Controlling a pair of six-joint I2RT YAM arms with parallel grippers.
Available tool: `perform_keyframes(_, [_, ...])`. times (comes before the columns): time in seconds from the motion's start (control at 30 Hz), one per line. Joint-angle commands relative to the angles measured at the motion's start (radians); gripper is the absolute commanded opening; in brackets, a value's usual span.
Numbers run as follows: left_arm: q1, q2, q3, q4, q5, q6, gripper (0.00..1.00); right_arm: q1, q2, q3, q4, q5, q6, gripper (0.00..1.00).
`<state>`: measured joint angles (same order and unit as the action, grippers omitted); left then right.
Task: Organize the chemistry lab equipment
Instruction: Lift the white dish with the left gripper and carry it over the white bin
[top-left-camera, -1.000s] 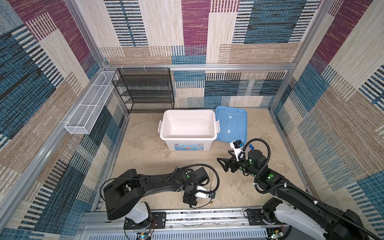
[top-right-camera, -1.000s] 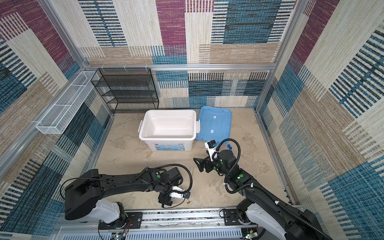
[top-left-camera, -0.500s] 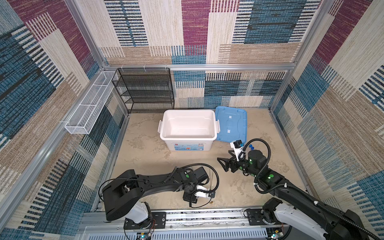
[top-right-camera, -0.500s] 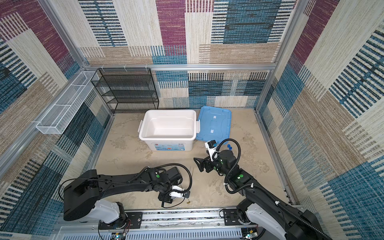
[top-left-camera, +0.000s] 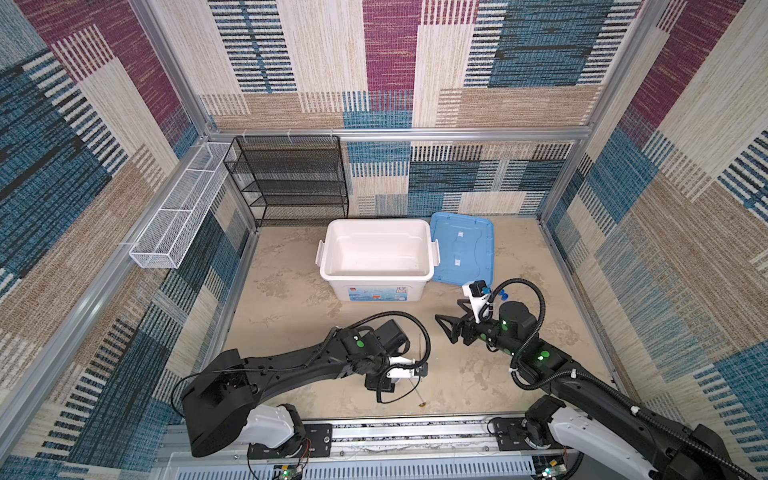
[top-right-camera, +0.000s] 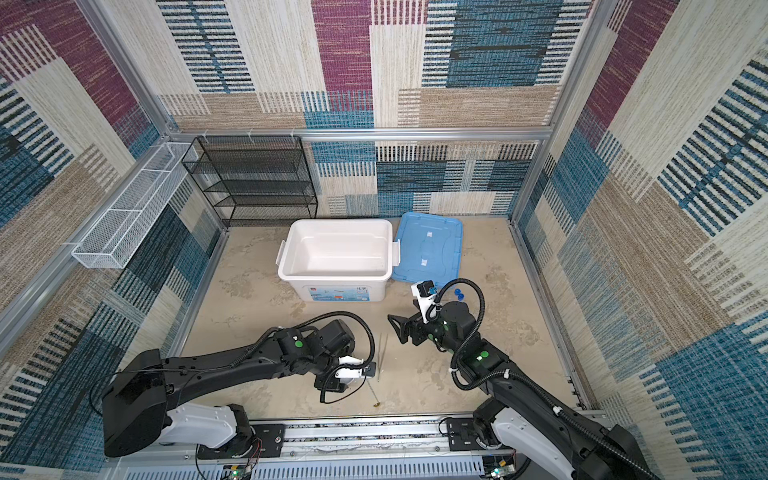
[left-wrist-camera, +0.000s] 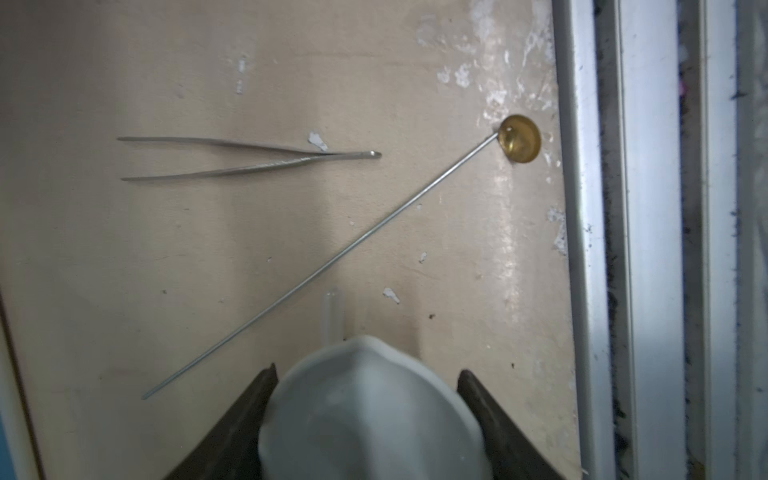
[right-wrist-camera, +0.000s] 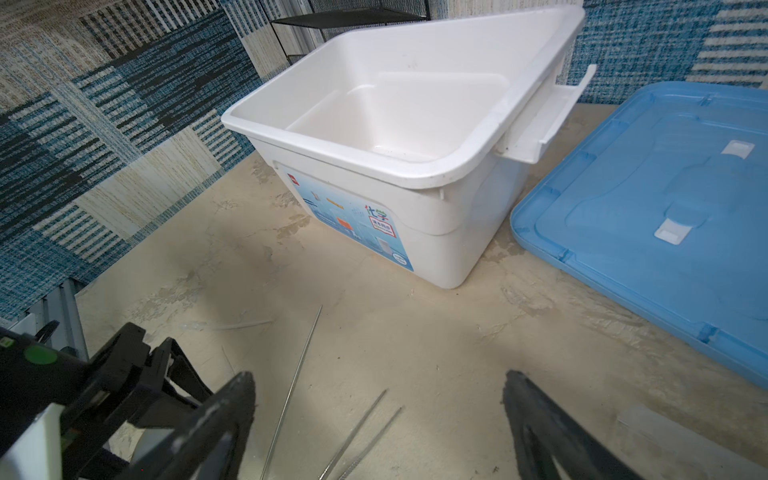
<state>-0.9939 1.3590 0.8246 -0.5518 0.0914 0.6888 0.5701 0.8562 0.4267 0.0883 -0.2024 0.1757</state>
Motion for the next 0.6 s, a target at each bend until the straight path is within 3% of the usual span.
perform_keyframes(0.0, [0.046, -0.042, 0.046, 0.008, 0.041, -0.096, 0.43, 0.0, -0.001, 0.023, 0.045, -0.013, -0.01, 0.95])
perform_keyframes(0.2, [0.111, -0.11, 0.143, -0.014, 0.047, -0.179, 0.42, 0.001, -0.003, 0.032, 0.135, -0.059, -0.058, 0.95])
perform_keyframes(0.4, [0.18, -0.109, 0.313, -0.086, 0.065, -0.277, 0.41, 0.001, 0.04, 0.089, 0.207, -0.194, -0.115, 0.96])
perform_keyframes(0.57, [0.234, -0.083, 0.45, -0.135, 0.044, -0.353, 0.41, 0.0, 0.036, 0.122, 0.24, -0.17, -0.17, 0.96])
